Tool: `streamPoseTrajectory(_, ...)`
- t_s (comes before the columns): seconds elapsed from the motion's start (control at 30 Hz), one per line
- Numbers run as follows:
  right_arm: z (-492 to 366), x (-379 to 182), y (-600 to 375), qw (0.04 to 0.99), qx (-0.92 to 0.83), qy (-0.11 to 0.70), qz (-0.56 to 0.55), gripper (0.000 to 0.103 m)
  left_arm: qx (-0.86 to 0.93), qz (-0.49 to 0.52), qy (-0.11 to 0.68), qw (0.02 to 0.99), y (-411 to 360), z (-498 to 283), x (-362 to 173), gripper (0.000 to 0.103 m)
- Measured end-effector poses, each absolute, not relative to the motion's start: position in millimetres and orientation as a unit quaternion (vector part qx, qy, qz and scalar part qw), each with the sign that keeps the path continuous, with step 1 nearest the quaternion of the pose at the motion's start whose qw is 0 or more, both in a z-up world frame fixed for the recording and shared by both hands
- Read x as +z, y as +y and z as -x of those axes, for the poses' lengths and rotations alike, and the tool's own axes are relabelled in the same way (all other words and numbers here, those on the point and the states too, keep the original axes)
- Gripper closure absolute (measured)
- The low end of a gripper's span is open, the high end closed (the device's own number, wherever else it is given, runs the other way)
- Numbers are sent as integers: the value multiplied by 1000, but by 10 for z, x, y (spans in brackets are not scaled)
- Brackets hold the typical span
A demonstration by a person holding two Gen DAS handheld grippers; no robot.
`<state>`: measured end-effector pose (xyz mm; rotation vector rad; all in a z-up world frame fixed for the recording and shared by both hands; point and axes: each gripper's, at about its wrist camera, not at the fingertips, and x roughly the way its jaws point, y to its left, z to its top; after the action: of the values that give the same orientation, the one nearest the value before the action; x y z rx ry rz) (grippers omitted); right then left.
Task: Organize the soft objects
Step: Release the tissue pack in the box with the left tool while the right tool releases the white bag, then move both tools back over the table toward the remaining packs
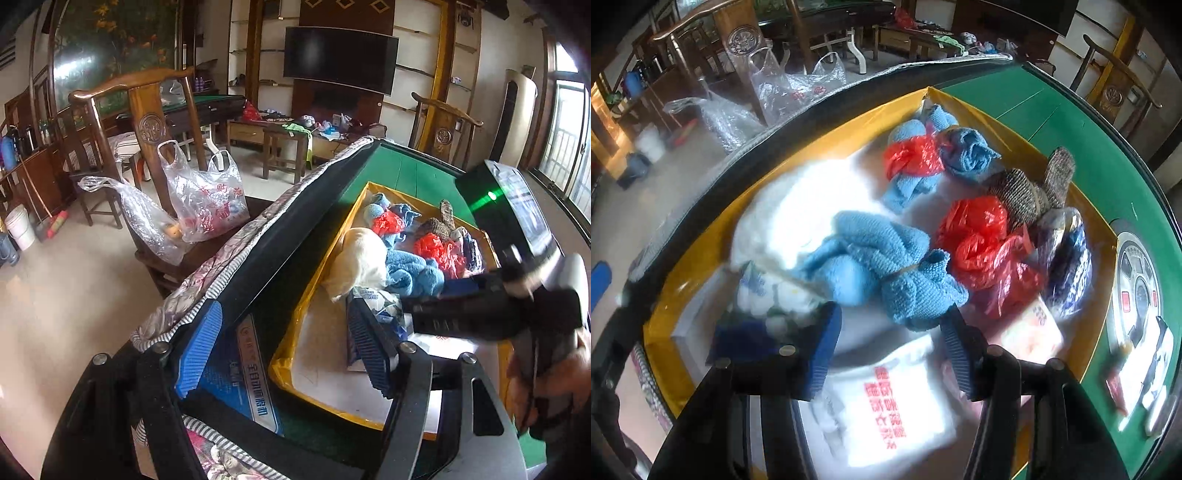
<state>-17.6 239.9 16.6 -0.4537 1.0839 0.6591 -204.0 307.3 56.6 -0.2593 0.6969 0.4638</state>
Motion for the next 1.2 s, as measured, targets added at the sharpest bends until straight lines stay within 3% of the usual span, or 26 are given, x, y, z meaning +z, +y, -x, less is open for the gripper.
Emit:
streamPoseTrajectory(0.27,184,322,2189,789,330,494,154,52,225,109,351,902,2963,2020,561,32)
streamPoseTrajectory(0.63,630,1038,655,900,273,321,110,43,181,95,362,910,2659,1937,621,32)
streamPoseTrajectory(0.7,699,1110,224,925,232,284,99,33,143,121,358,915,2643,1945,648,32)
streamPoseTrajectory(0.77,731,1168,-247,949,175,250,82,13,94,159,348,919,2621,1959,681,32)
streamPoseTrajectory(0.8,699,1196,-453,957,147,238,73,9,77,171,342,921,2588,1958,695,32)
streamPoseTrajectory(0.93,457,1115,-1207,963,44,265,18,6,33,174,324,929,2283,1859,791,32)
streamPoseTrajectory(1.2,18,733,-2312,915,15,323,-241,6,-41,139,349,926,1552,1614,907,33)
